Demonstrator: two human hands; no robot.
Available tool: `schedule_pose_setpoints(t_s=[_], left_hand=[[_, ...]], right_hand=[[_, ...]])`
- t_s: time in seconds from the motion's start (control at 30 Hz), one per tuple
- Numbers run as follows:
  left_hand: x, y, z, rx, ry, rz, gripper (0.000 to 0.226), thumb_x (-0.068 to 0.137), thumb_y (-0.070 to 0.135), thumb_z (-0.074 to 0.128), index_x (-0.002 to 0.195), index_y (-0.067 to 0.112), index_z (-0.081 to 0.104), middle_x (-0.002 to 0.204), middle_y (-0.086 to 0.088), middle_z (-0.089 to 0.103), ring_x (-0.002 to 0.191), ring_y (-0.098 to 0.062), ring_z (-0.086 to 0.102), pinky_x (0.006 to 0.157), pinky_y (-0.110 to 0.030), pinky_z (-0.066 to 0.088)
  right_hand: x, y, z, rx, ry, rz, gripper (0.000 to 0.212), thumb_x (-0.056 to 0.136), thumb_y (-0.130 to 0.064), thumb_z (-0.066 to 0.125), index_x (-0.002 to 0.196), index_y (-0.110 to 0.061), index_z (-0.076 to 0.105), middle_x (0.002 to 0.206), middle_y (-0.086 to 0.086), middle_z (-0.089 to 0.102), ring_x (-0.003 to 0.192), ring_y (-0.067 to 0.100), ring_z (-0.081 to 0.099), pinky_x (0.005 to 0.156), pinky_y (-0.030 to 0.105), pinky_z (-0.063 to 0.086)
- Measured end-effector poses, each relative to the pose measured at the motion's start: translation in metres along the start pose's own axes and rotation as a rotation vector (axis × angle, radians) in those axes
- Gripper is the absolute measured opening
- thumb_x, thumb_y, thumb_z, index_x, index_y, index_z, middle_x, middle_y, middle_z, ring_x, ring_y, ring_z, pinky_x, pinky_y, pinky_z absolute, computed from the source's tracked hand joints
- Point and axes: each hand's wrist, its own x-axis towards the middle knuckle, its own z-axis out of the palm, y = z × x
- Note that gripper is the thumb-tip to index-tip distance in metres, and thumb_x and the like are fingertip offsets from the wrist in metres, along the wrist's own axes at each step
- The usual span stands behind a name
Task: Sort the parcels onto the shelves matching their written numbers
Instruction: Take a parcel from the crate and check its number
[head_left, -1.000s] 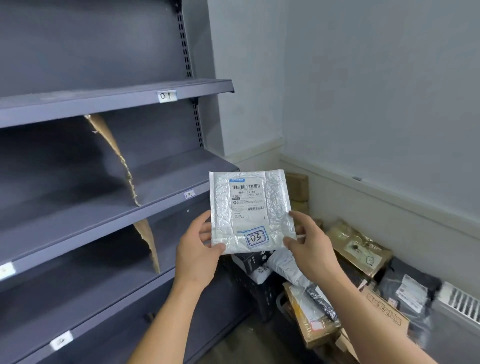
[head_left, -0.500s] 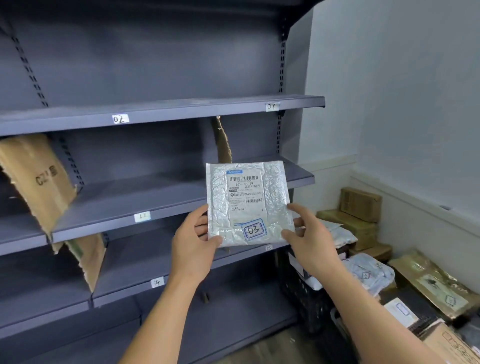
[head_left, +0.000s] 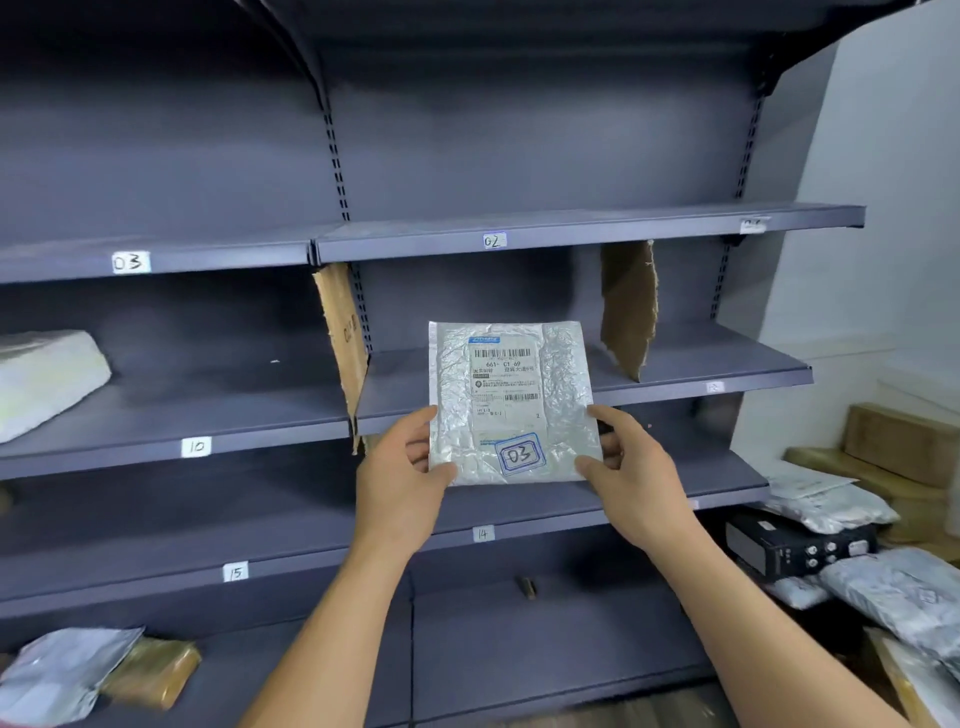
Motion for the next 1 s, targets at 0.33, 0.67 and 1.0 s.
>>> schedule_pose_setpoints(t_s=[0.33,0.67,1.0], left_hand=[[0.011,-0.019,-0.071,0.024,0.117,-0.046,0.060,0.080,-0.010,0.070,0.127,0.027,0.063,0.111,0.014,0.068,0.099,0.000,0.065,0.090,-0.020,0.053],[0.049,-0.038,-0.121,0.085,0.278,-0.085,0.056,0.082,-0.008,0.070,0.124,0.029,0.065,0.109,0.008,0.071,0.097,-0.005,0.069,0.087,-0.020,0.054],[0.076,-0.043,-0.170,0.217,0.415,-0.091,0.055,0.083,-0.001,0.073,0.127,0.030,0.065,0.116,0.010,0.068,0.101,0.000,0.065,0.093,-0.020,0.052]], right_hand=[[0.008,-0.048,0.058,0.001,-0.095,-0.065,0.053,0.095,-0.010,0.064,0.140,-0.033,0.049,0.098,-0.004,0.063,0.080,0.014,0.059,0.063,0.015,0.046],[0.057,-0.075,0.129,0.070,-0.236,-0.171,0.054,0.094,-0.012,0.065,0.140,-0.034,0.048,0.100,-0.010,0.063,0.086,0.005,0.059,0.067,0.018,0.043],[0.089,-0.109,0.184,0.129,-0.342,-0.239,0.054,0.093,-0.009,0.066,0.140,-0.031,0.051,0.094,-0.013,0.062,0.078,-0.001,0.057,0.062,0.003,0.042]])
